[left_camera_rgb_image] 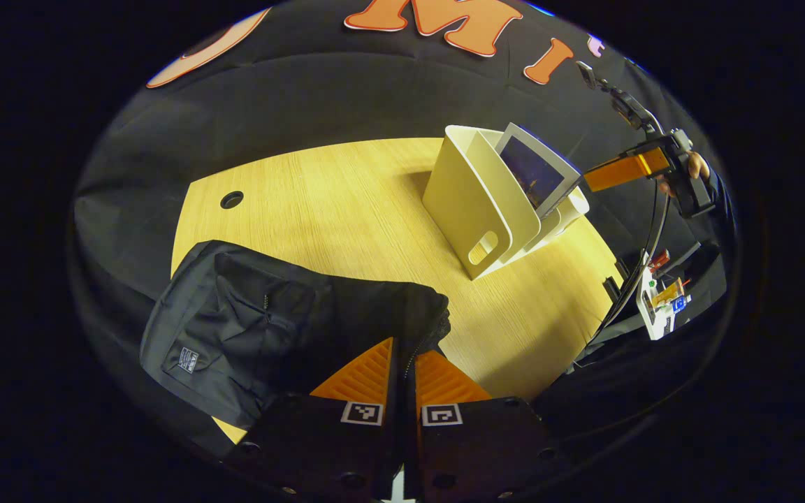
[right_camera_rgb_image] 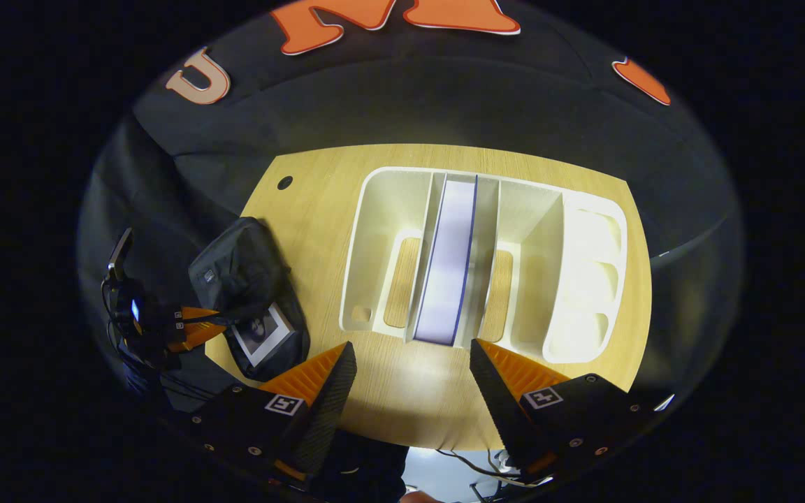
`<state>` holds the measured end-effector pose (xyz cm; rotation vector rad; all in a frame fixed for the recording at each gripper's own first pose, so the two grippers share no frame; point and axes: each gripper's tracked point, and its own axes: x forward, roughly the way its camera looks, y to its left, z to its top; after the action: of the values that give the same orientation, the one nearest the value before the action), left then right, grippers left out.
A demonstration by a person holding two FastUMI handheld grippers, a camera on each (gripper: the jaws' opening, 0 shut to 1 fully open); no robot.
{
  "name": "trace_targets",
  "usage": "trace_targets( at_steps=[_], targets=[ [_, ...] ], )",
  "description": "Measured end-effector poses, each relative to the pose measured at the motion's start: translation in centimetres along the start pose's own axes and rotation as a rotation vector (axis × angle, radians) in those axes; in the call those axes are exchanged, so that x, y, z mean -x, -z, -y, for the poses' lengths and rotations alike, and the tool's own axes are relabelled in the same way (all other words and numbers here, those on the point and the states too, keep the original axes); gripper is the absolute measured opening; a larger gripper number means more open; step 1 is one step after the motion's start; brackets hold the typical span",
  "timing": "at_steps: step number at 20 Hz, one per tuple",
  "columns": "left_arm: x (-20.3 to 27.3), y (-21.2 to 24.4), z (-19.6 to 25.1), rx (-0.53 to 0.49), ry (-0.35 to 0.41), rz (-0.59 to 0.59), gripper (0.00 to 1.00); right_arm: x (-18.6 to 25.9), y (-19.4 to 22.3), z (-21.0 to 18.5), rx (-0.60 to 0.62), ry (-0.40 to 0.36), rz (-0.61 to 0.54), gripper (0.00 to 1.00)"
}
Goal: Open the schoolbag, grab two books from the bookshelf and put them into the schoolbag.
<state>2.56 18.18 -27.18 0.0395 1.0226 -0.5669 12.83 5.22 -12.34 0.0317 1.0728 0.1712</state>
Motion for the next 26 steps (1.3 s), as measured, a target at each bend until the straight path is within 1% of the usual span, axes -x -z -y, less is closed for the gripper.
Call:
trace_targets(
  at_steps=[1, 2, 6, 7, 9, 10, 12, 13, 14, 15, 16, 17, 19, 26],
  targets=[
    [0.0, -0.1, 0.0, 0.004, -0.006, -0.002, 0.06, -0.5, -0.7, 0.4, 0.004, 0.011, -0.01, 0.98],
    [0.0, 0.0, 0.0, 0.01, -0.012, -0.003, 0.06, -1.0, -1.4, 0.8, 0.004, 0.016, -0.02, 1.0],
    [0.0, 0.0, 0.0, 0.039, -0.036, -0.008, 0.06, -3.7, -3.3, 2.1, -0.003, 0.057, -0.077, 0.96],
    [0.0, 0.1, 0.0, 0.043, -0.04, -0.009, 0.06, -4.3, -3.5, 2.2, -0.005, 0.063, -0.09, 0.9],
    [0.1, 0.2, -0.1, 0.054, -0.046, -0.009, 0.06, -5.6, -3.9, 2.6, -0.006, 0.079, -0.118, 0.83],
    [0.1, 0.2, -0.1, 0.059, -0.05, -0.007, 0.06, -6.3, -3.7, 2.8, -0.021, 0.099, -0.142, 0.81],
    [0.1, 0.3, -0.2, 0.056, -0.054, -0.005, 0.06, -7.5, -3.4, 2.4, -0.054, 0.112, -0.167, 0.78],
    [0.2, 0.2, -0.3, 0.056, -0.054, -0.001, 0.06, -7.9, -3.5, 2.3, -0.045, 0.117, -0.17, 0.65],
    [0.3, 0.2, -0.4, 0.054, -0.049, 0.001, 0.06, -8.1, -3.5, 2.7, -0.04, 0.143, -0.171, 0.71],
    [0.4, 0.2, -0.5, 0.054, -0.042, 0.001, 0.06, -8.2, -3.4, 2.9, -0.046, 0.166, -0.174, 0.52],
    [0.3, 0.3, -0.6, 0.048, -0.033, 0.0, 0.07, -8.2, -3.3, 2.7, -0.066, 0.174, -0.176, 0.59],
    [0.3, 0.2, -0.7, 0.04, -0.024, 0.0, 0.06, -7.9, -3.2, 2.6, -0.077, 0.182, -0.18, 0.43],
    [0.2, -0.1, -1.1, 0.018, -0.008, 0.001, 0.06, -7.3, -2.7, 2.6, -0.085, 0.202, -0.177, 0.4],
    [0.1, 0.1, -1.3, -0.034, 0.053, -0.006, 0.06, -4.0, 0.9, 1.6, -0.182, 0.211, -0.15, 0.39]
  ],
)
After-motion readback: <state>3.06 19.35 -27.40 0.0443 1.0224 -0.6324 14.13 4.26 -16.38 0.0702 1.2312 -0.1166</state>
